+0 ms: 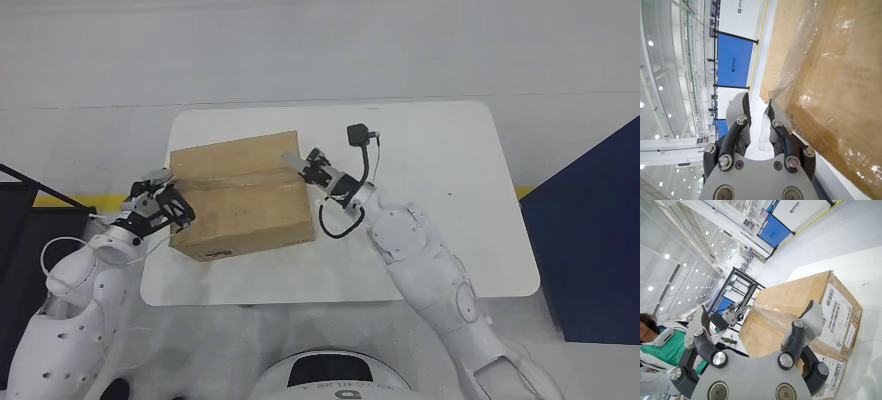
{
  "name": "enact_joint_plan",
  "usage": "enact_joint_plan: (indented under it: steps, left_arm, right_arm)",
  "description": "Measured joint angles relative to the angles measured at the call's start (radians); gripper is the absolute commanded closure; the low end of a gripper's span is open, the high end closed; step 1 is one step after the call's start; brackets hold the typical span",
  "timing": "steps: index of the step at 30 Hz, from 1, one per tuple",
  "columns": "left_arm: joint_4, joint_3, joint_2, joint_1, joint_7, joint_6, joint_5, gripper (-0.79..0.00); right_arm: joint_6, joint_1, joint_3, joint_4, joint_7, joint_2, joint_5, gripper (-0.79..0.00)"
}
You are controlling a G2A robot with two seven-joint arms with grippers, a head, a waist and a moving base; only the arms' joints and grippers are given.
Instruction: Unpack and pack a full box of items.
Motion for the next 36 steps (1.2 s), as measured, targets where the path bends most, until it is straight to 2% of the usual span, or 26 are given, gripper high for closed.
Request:
enact_joint_plan:
  steps: [3, 5, 6, 7, 9, 10, 11, 16, 19, 23, 26, 29, 31, 36]
  left_arm:
    - [0.006, 0.007, -0.001, 0.003, -0.003, 0.025, 0.038, -0.36]
    - [0.01, 0.008, -0.003, 0.007, -0.008, 0.046, 0.054, -0.422]
    - [0.011, 0.006, -0.004, 0.01, -0.009, 0.056, 0.057, -0.517]
    - [0.011, 0.004, -0.005, 0.014, -0.01, 0.066, 0.058, -0.579]
    - [0.011, -0.004, -0.006, 0.024, -0.007, 0.084, 0.052, -0.613]
    - [0.01, -0.009, -0.007, 0.029, -0.004, 0.09, 0.044, -0.656]
    - [0.009, -0.017, -0.008, 0.035, 0.001, 0.097, 0.029, -0.773]
    - [0.012, -0.074, -0.015, 0.056, 0.041, 0.097, -0.129, -0.785]
    - [0.041, -0.13, -0.019, 0.066, 0.089, 0.063, -0.289, -0.785]
    - [0.141, -0.223, -0.022, 0.056, 0.181, -0.024, -0.559, -0.785]
    - [0.243, -0.261, -0.022, 0.026, 0.195, -0.041, -0.642, -0.785]
    - [0.318, -0.257, -0.021, -0.005, 0.201, -0.067, -0.662, -0.785]
    - [0.342, -0.248, -0.021, -0.01, 0.225, -0.141, -0.709, -0.785]
    - [0.399, -0.256, -0.009, -0.037, 0.25, -0.457, -0.849, -0.785]
  right_arm:
    - [0.022, 0.029, -0.01, 0.031, 0.033, -0.003, 0.028, -0.785]
    - [0.03, 0.046, -0.021, 0.049, 0.054, -0.005, 0.038, -0.785]
    - [0.035, 0.052, -0.025, 0.055, 0.062, -0.006, 0.041, -0.785]
    - [0.038, 0.058, -0.028, 0.061, 0.067, -0.007, 0.043, -0.785]
    - [0.043, 0.068, -0.034, 0.07, 0.071, -0.009, 0.048, -0.785]
    - [0.044, 0.071, -0.036, 0.072, 0.071, -0.009, 0.05, -0.785]
    - [0.044, 0.073, -0.037, 0.075, 0.069, -0.01, 0.051, -0.785]
    - [0.055, 0.086, -0.048, 0.084, 0.074, -0.012, 0.061, -0.785]
    - [0.068, 0.097, -0.056, 0.095, 0.082, -0.015, 0.07, -0.785]
    - [0.076, 0.109, -0.064, 0.105, 0.09, -0.017, 0.081, -0.785]
    - [0.084, 0.118, -0.07, 0.108, 0.097, -0.019, 0.083, -0.785]
    - [0.096, 0.13, -0.076, 0.11, 0.104, -0.02, 0.084, -0.785]
    - [0.101, 0.135, -0.079, 0.111, 0.104, -0.022, 0.085, -0.785]
    - [0.11, 0.146, -0.085, 0.115, 0.1, -0.024, 0.086, -0.785]
